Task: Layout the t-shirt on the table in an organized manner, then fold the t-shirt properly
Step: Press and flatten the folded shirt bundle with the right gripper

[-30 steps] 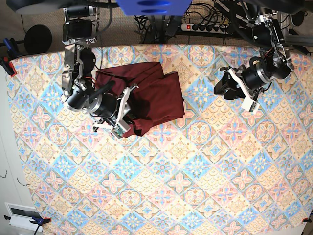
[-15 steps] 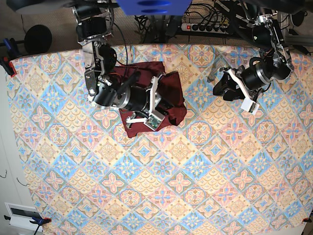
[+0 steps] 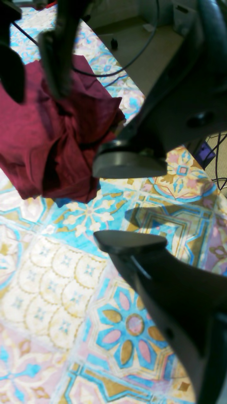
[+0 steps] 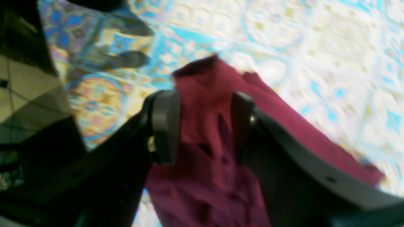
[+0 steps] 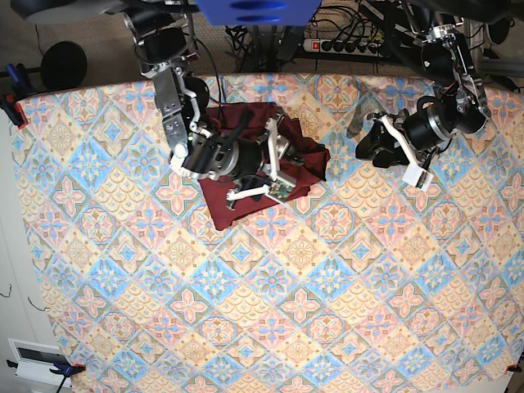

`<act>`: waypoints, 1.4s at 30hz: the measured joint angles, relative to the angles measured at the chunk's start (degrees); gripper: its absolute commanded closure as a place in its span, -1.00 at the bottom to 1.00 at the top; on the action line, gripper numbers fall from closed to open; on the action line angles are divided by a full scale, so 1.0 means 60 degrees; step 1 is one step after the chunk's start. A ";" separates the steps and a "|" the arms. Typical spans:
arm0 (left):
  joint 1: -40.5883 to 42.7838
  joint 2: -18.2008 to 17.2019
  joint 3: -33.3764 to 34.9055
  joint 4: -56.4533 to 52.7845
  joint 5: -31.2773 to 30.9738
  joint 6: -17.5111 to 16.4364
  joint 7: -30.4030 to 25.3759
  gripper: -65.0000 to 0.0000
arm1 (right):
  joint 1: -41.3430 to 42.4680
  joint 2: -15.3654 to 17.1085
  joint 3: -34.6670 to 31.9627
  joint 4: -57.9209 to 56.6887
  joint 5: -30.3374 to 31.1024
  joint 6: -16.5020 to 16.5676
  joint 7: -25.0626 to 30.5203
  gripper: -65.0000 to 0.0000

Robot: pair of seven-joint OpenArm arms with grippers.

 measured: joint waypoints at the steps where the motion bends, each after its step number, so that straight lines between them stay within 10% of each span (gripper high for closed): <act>1: 0.0004 0.0000 0.0000 0.0000 -0.0004 0.0000 -0.0004 0.24 | -0.0004 0.0109 0.0346 0.0000 0.0000 0.0000 0.0000 0.27; 14: 0.0004 0.0211 0.0776 0.0000 -0.0007 0.0000 -0.0004 0.24 | -0.0084 0.1089 0.2608 0.0127 -0.0011 -0.0004 0.0721 0.42; 29: -0.0025 0.0335 -0.0586 -0.0310 -0.0015 0.0033 -0.0441 0.24 | 0.1155 0.1406 -0.3923 0.0018 -0.0106 -0.0011 0.0780 0.65; 42: 0.0022 0.0346 -0.1144 -0.0630 -0.0102 0.0036 -0.0426 0.24 | 0.1027 0.1869 -0.1002 0.0138 -0.0011 0.0040 0.1253 0.65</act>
